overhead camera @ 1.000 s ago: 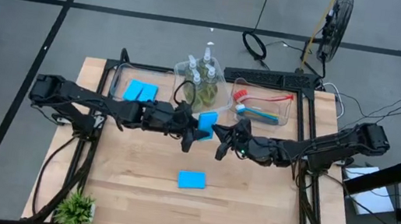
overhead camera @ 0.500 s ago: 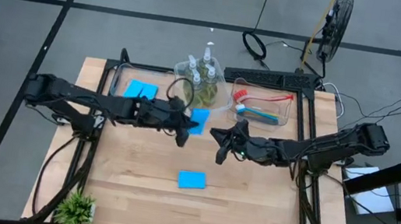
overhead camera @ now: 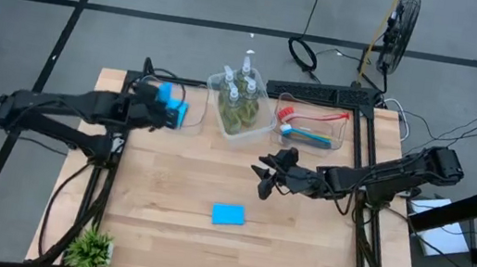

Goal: Pick & Place Kitchen Sink Supplies
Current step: Put the sponge into the left transparent bin

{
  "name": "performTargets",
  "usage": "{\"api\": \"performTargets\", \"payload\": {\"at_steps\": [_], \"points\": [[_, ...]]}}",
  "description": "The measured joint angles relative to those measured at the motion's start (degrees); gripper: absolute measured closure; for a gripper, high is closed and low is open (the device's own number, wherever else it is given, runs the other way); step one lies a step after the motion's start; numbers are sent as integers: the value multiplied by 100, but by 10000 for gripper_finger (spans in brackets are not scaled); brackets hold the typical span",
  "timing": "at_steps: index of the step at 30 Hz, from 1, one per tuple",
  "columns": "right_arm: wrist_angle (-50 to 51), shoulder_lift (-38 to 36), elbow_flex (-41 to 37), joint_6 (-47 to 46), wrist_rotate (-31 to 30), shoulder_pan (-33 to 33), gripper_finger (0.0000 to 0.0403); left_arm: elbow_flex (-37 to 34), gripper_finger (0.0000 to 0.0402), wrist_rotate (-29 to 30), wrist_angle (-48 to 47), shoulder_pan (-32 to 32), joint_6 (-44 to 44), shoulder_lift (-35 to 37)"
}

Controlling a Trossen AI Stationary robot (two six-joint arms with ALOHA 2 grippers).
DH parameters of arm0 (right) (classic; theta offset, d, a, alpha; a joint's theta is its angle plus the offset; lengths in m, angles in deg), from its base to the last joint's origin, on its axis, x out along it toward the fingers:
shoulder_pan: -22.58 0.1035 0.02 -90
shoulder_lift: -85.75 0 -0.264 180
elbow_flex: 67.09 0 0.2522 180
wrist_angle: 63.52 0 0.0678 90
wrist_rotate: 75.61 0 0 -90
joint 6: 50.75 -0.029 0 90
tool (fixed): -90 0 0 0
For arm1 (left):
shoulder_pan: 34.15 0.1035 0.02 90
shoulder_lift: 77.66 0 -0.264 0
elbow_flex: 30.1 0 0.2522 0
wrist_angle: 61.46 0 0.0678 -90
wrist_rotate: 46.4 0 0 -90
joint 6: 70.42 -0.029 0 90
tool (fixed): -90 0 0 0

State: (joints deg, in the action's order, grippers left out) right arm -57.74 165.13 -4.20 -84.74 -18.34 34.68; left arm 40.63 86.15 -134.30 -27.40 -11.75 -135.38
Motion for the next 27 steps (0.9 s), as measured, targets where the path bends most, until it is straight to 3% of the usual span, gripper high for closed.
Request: {"api": "performTargets", "payload": {"at_steps": [9, 15, 20, 27], "points": [[-39, -24, 0, 327, -8, -52, 234, 2, 393, -1116, 578, 1461, -1366, -523], [-10, -24, 0, 344, -11, -52, 234, 2, 393, -2674, 1572, 2911, -2860, -1231], [12, -24, 0, 365, -13, -52, 236, 0, 393, -3942, 1763, 3933, -3673, -1593], [12, -24, 0, 515, -17, -80, 238, -239, 393, -5300, 2273, 4413, -4181, -1830]]}}
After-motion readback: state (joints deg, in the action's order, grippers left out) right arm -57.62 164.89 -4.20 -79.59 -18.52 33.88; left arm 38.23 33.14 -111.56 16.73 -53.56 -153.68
